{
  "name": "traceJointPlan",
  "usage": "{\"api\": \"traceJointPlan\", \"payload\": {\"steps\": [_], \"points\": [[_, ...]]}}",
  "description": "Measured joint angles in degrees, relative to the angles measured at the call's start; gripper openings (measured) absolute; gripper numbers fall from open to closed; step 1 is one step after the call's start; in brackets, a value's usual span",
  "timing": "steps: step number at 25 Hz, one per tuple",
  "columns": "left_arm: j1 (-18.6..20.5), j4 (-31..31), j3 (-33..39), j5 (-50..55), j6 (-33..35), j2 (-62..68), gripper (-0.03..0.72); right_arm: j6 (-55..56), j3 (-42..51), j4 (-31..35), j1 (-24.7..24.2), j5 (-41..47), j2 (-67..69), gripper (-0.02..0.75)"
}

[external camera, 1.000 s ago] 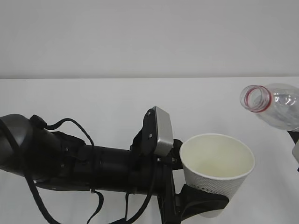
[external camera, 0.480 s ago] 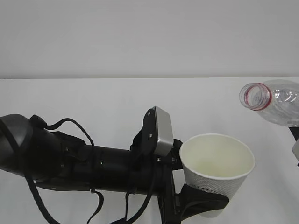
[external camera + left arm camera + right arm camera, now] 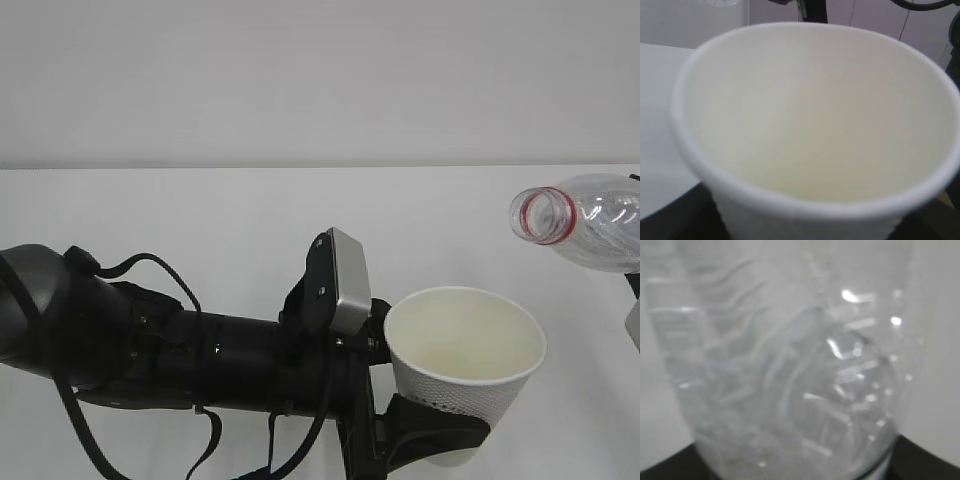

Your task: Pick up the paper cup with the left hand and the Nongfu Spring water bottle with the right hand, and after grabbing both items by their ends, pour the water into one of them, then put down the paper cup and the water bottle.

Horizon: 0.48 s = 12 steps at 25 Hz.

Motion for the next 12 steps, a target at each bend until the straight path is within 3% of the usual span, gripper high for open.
{"api": "traceJointPlan", "payload": {"steps": [12], "points": [[0.0,0.0,0.0,0.0,0.0,0.0,0.556,-2.97,0.0,0.81,0.0,-0.97,0.0,0.395]]}}
